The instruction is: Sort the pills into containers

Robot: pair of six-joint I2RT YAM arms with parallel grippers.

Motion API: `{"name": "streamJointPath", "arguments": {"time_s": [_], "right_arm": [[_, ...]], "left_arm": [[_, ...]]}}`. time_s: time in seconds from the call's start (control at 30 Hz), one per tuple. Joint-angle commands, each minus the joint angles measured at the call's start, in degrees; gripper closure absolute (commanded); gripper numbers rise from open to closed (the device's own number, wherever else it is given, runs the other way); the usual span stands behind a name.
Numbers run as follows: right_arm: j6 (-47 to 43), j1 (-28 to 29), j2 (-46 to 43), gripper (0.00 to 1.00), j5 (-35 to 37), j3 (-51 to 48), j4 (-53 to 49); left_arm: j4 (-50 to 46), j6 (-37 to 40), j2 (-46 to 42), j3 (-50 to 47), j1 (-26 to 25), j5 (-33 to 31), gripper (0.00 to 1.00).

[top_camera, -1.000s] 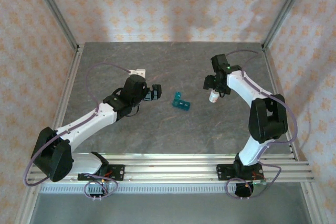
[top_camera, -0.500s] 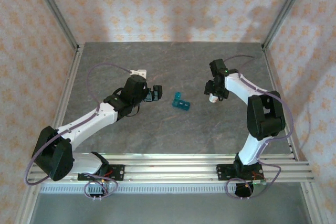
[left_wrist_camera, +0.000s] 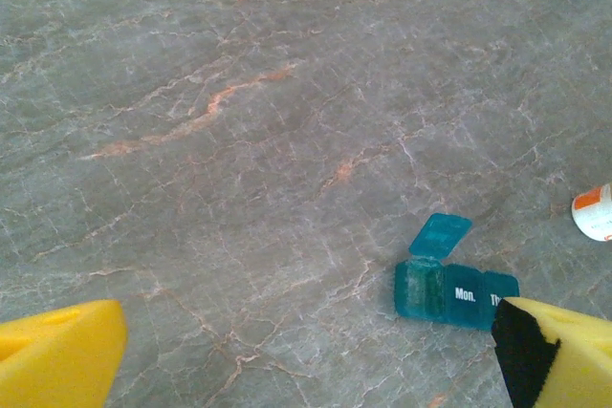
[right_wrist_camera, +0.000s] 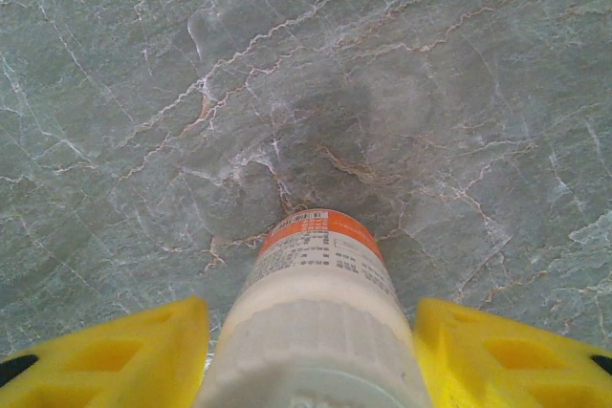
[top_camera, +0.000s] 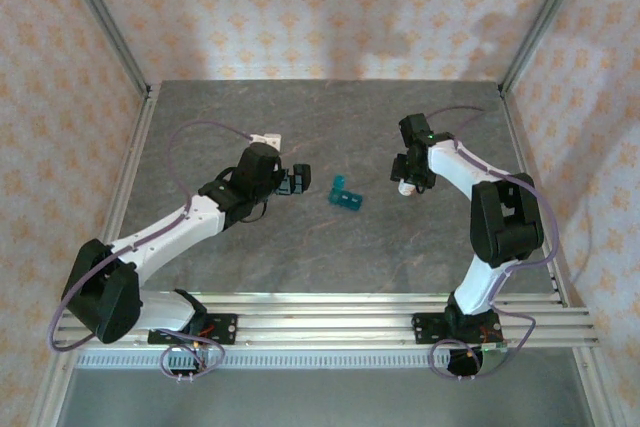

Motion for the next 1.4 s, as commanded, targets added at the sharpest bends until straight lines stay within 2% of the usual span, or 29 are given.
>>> {"name": "streamJointPath", "arguments": {"time_s": [0.0,0.13,0.33,0.57,0.67,0.77,0.93,1.13,1.37], "right_arm": [[0.45,0.16,-1.59,0.42,1.05,-0.42,-0.05],[0.47,0.15,-1.43,0.42,1.15,-0.28,-0.2],[0.92,0.21,-2.52,0.45,1.73,-0.58,-0.57],[0.93,0.21,-2.49,0.58,2.08,0.2,-1.8],[0.9,0.21,-1.98,0.59,1.44,0.38,-1.97],[0.66,0.21,-1.2,0.59,1.21,0.89,-2.45],[0.56,0.22,-1.9,0.68,0.37,1.62,-3.51],[0.6,0.31,-4.87,0.69,-0.76,3.65,-6.61],[1.61,1.73,-5.08,0.71,-2.87,9.85,-10.65]], "left_arm": [[-0.65,-0.87,0.7,0.09,0.17,0.57,0.0],[-0.13,-2.52,0.59,0.09,0.23,1.52,0.0],[-0.89,-11.51,2.07,2.44,0.25,3.5,0.0],[1.48,-17.34,3.54,3.26,0.16,8.39,0.0],[2.59,-19.22,2.98,2.64,0.24,9.34,0.0],[2.54,-21.77,2.43,2.55,0.24,9.3,0.0],[2.76,-29.24,1.2,3.11,0.24,8.61,0.0],[4.04,-39.38,0.26,4.78,-0.03,7.72,0.0],[-3.21,-50.88,0.88,12.85,-2.9,3.89,0.0]]}}
